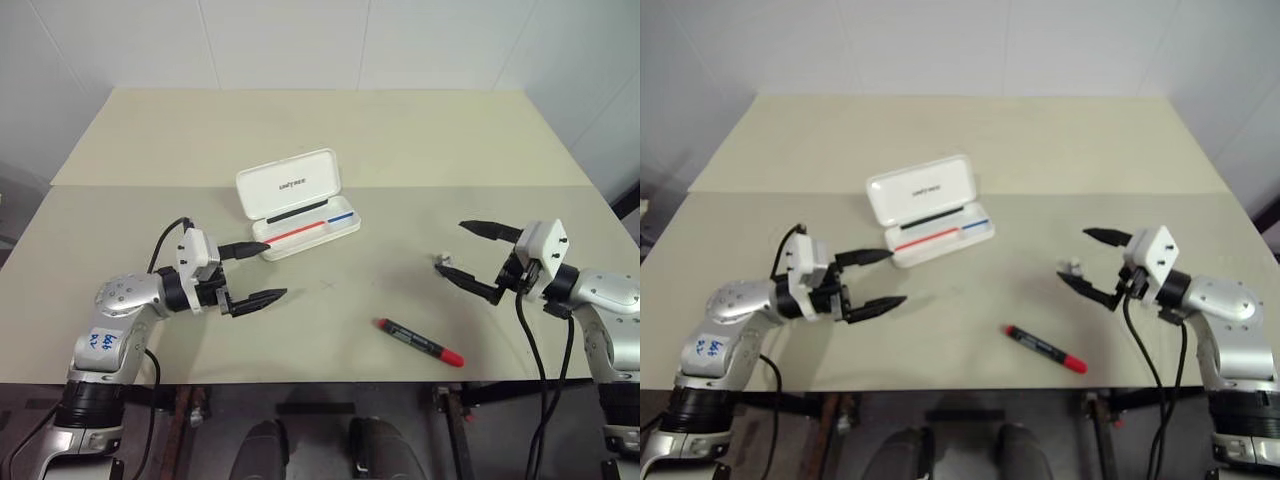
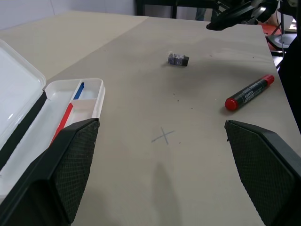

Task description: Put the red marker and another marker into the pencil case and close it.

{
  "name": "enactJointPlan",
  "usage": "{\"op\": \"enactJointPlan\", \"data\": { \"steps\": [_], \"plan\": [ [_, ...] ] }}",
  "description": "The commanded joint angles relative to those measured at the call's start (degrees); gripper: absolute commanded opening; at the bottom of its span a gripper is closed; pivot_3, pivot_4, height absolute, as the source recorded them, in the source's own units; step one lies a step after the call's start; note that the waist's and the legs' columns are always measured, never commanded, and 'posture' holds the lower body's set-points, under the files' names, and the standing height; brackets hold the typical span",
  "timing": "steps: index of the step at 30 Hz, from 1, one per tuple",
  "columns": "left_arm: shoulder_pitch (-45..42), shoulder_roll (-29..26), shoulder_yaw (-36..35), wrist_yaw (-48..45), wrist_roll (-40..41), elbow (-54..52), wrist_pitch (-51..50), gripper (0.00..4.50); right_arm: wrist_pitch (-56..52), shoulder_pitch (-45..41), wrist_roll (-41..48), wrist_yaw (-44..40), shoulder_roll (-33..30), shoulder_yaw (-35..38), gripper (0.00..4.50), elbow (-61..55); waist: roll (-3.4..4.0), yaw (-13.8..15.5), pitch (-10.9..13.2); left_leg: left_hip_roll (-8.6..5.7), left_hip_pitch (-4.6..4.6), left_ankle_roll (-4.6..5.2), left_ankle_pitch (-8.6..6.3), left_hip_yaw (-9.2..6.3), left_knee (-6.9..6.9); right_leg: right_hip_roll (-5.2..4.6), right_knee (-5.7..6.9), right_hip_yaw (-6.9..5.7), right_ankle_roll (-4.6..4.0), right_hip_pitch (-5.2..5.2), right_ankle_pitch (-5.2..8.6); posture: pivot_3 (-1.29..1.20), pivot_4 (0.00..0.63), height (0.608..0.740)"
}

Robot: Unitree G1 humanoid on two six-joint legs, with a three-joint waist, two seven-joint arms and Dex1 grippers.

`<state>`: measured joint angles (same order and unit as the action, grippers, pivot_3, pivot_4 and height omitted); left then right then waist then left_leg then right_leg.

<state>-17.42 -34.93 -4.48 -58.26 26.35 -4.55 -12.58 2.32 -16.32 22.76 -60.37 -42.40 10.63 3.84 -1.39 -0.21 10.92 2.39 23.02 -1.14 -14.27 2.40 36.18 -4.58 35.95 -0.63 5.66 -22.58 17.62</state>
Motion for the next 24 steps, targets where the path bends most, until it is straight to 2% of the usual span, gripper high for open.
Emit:
{"op": "enactJointPlan", "data": {
  "steps": [1, 10, 17, 20, 24],
  "plan": [
    [-0.87, 0.25, -0.40, -0.15, 0.51, -1.36, 0.87, 4.49, -0.68, 0.42, 2.04, 0.63, 0.72, 1.04, 4.50, -4.46, 0.00, 0.02, 0.00, 0.01, 0.00, 0.00, 0.00, 0.00, 0.00, 0.00, 0.00, 0.00, 0.00, 0.00, 0.00, 0.00, 0.150, 0.740],
    [-2.87, 0.95, 0.15, -0.21, -1.33, 2.11, 3.65, 4.49, -5.49, 2.64, 4.68, -0.48, -0.94, 1.84, 4.50, -11.11, 0.00, 0.14, 0.00, 0.01, 0.01, 0.00, 0.00, 0.00, -0.01, 0.00, -0.03, -0.01, 0.00, 0.00, 0.00, 0.00, 0.150, 0.740],
    [-3.78, -1.37, -1.62, -1.61, -1.05, 4.54, 5.31, 4.49, -8.95, 6.50, 7.67, -0.88, -1.92, 3.38, 4.50, -17.36, 0.00, 0.16, 0.00, 0.03, 0.01, 0.00, 0.00, -0.02, -0.03, 0.00, -0.04, -0.01, -0.01, -0.01, 0.00, 0.00, 0.150, 0.740],
    [-3.38, -1.47, -2.36, -1.06, -1.25, 4.93, 6.26, 3.89, -9.48, 8.90, 8.01, 0.04, -1.29, 3.65, 4.50, -19.09, 0.00, 0.14, 0.00, 0.04, 0.02, 0.00, -0.01, -0.03, -0.03, 0.00, -0.05, -0.01, -0.01, -0.01, 0.01, 0.00, 0.150, 0.740],
    [-2.70, -2.28, -2.39, -0.53, -2.79, 5.73, 6.93, 2.51, -9.61, 10.20, 7.67, 1.58, -0.15, 2.52, 4.50, -21.19, 0.00, 0.10, 0.00, 0.04, 0.00, 0.01, -0.01, -0.04, -0.01, 0.00, -0.04, 0.01, -0.03, 0.00, 0.00, 0.00, 0.150, 0.740]
  ]
}}
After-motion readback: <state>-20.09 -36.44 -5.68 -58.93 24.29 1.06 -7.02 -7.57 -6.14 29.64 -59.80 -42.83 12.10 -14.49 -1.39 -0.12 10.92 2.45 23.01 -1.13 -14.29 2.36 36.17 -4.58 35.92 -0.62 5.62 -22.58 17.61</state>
